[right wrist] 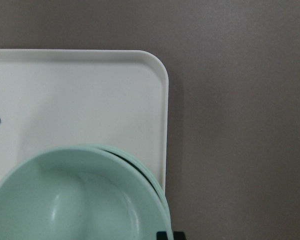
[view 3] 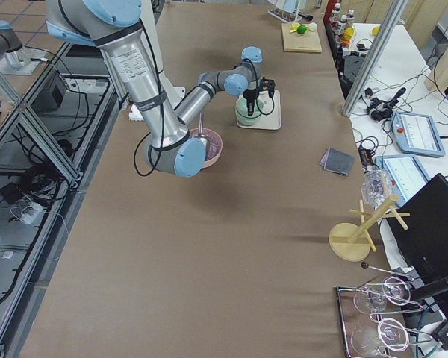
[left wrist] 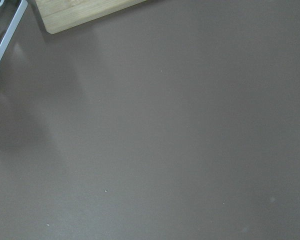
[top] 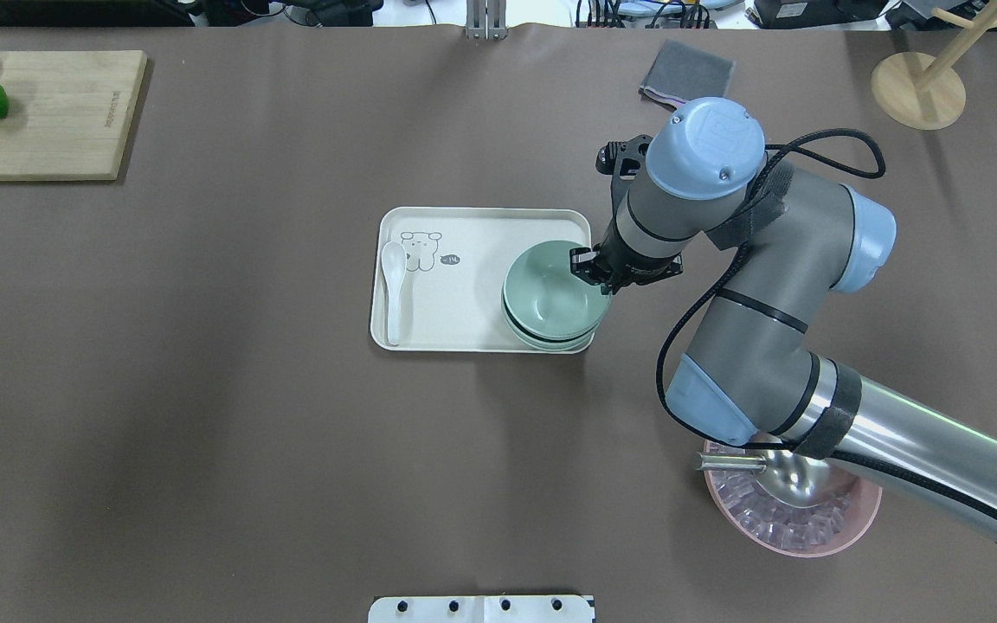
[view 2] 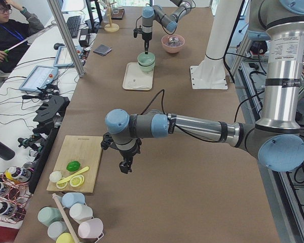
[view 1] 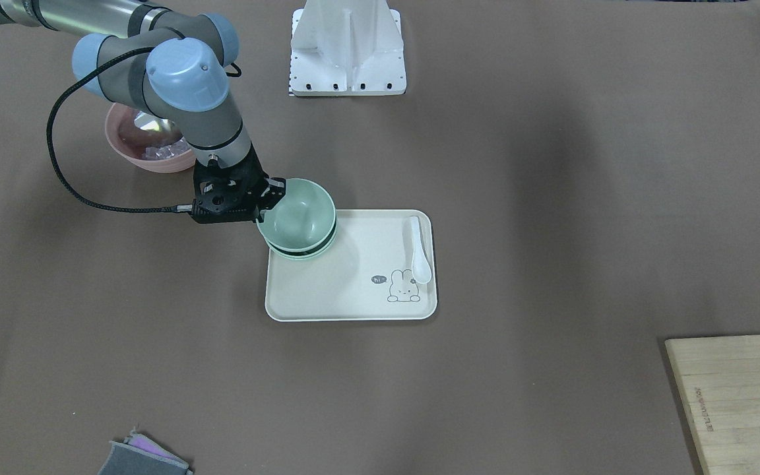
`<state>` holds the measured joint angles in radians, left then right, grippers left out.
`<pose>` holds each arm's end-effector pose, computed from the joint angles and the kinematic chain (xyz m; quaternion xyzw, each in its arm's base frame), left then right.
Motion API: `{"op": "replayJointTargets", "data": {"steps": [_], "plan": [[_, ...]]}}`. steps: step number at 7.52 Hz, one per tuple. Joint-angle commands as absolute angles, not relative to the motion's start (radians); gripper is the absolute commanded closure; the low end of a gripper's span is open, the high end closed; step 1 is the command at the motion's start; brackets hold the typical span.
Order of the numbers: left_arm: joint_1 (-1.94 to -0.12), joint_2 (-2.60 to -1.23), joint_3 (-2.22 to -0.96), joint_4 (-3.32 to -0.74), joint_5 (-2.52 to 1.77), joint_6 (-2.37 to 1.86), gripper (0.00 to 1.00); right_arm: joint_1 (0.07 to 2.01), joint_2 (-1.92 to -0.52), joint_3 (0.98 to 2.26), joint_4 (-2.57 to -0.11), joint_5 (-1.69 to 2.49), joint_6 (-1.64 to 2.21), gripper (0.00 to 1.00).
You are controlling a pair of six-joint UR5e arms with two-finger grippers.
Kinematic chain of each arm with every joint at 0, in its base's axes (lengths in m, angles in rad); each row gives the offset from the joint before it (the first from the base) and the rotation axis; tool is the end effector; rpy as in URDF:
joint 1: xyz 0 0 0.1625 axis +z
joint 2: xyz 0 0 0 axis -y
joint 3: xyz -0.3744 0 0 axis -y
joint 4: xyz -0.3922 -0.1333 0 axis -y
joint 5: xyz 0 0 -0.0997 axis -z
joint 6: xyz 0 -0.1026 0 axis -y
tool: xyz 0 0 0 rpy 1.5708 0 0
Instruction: Stack green bowls together
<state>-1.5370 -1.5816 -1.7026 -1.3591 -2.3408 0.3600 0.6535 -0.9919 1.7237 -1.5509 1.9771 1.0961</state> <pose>-0.0454 -0.4885 0.5615 0.0294 0.3756 0.1685 0.9109 -0.4468 -0.4590 0.2146 0.0336 -0.4042 0.0076 0.9140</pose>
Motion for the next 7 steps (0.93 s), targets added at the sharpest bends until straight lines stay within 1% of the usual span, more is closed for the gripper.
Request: {"op": "replayJointTargets", "data": {"steps": [1, 4, 7], "plan": [[-1.537, -1.582, -1.703, -1.359, -2.341, 0.36, 0.02, 0.653, -0.989, 1.72, -1.551, 1.977, 1.091, 1.0], [-1.537, -1.58, -1.7, -1.359, -2.341, 0.359, 0.02, 0.646, -0.988, 1.692, -1.476, 1.977, 1.098, 1.0], [-1.537, -1.58, -1.701, -1.359, -2.341, 0.36, 0.02, 0.646, -0.996, 1.687, -1.466, 1.977, 1.094, 1.0]]}}
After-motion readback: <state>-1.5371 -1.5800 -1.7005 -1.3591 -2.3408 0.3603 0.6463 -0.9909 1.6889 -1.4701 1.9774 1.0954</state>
